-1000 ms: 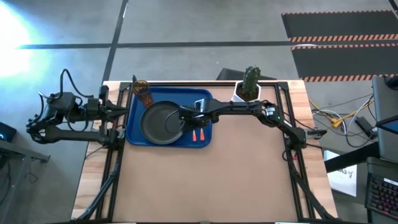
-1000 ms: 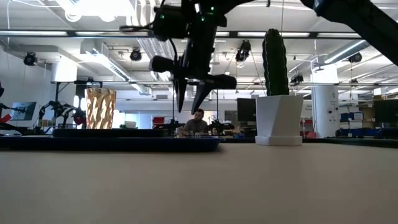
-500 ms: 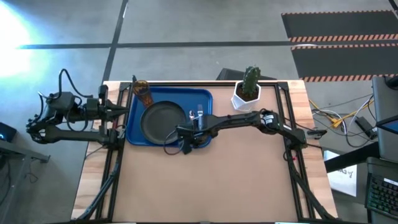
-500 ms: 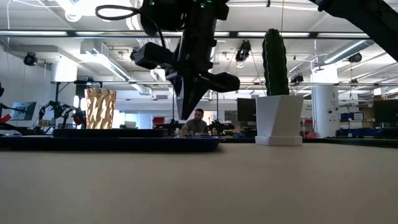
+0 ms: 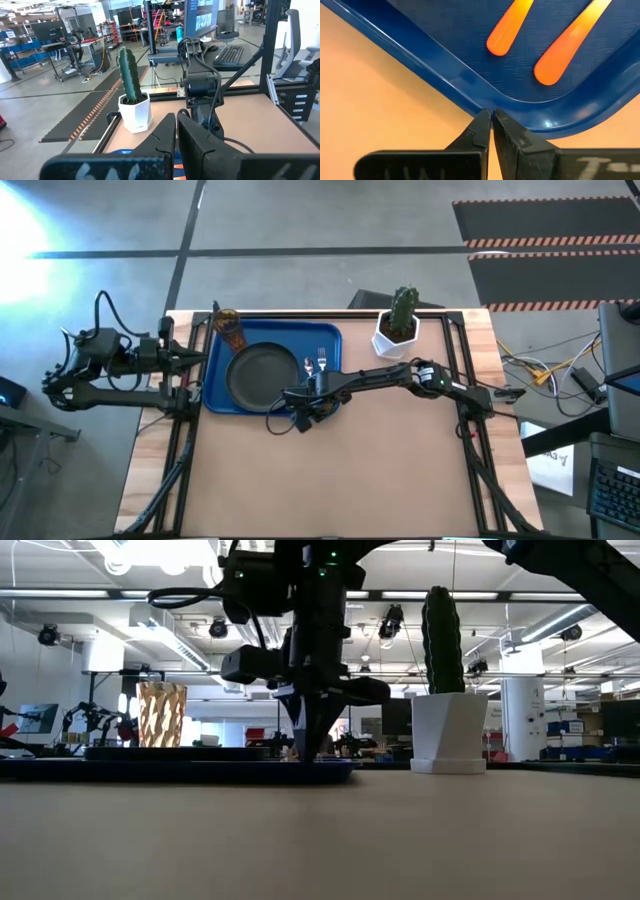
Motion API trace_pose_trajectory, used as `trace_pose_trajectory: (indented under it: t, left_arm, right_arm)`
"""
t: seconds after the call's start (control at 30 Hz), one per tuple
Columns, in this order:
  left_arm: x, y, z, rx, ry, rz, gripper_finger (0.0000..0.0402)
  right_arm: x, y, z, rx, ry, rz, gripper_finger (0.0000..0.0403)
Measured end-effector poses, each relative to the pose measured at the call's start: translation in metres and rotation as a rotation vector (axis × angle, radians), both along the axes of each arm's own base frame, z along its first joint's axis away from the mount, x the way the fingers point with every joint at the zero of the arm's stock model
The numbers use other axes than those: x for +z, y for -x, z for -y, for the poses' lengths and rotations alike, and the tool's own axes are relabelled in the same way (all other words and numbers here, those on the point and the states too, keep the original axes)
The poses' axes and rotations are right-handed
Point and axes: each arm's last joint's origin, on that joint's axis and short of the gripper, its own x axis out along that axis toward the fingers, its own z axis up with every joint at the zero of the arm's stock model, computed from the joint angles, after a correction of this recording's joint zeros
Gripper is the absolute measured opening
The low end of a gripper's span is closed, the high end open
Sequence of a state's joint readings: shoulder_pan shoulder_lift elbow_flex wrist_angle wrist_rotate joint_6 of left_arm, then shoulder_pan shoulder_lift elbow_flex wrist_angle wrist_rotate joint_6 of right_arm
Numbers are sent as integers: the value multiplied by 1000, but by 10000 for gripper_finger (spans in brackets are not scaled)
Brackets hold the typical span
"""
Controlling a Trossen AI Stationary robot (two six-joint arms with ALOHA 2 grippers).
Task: Pick and place plate/cup/fork/spoon on tray
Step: Move the blue serving tray to the center of the table
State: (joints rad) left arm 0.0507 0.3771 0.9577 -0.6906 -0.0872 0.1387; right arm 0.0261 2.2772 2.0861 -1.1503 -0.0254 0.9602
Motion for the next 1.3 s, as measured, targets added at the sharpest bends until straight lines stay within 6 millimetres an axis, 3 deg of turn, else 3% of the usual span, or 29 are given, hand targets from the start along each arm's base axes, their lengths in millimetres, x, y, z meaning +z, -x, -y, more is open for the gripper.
trace_pose_trajectory:
  t: [0.57, 1.0, 1.3]
  left_arm:
    - [0, 0, 0, 0, 1, 0, 0]
    - [0, 0, 0, 0, 1, 0, 0]
    - [0, 0, 0, 0, 1, 0, 0]
  right_arm:
    - [-5, 3, -6, 46, 48, -26, 8]
    - [-5, 29, -54, 32, -18, -259, 8]
    - [-1, 43, -102, -16, -49, -308, 8]
